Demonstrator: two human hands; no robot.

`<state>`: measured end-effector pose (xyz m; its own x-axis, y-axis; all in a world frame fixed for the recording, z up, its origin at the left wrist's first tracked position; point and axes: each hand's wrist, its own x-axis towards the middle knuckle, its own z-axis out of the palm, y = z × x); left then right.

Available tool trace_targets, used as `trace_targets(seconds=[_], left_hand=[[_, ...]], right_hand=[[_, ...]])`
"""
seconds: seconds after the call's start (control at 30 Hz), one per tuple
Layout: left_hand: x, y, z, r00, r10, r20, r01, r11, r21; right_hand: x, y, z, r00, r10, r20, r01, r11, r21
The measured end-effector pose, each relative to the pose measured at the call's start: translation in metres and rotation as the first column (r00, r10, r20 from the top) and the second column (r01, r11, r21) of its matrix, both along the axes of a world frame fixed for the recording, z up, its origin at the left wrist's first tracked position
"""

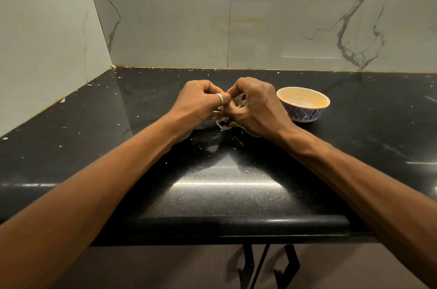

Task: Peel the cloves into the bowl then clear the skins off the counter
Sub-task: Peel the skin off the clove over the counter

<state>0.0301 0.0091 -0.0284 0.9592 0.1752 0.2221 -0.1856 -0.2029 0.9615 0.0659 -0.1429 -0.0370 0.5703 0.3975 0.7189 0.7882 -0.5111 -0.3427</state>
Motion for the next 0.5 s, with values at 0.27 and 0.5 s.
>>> trace_targets(seconds=[0.27,0.5], left_hand=[[0.0013,0.0008,-0.0015,0.997,0.070,0.009,-0.071,0.996,0.057],[-0.0009,-0.0055,0.0022,0.989,0.141,-0.038,-0.140,0.990,0.022]], right_hand=[[-0.0018,0.0029,-0.0010,0.998,-0.045,0.044,0.048,0.996,-0.074],[-0.0045,0.0099,-0.0038,0.990,-0.123,0.072,0.127,0.991,-0.053]])
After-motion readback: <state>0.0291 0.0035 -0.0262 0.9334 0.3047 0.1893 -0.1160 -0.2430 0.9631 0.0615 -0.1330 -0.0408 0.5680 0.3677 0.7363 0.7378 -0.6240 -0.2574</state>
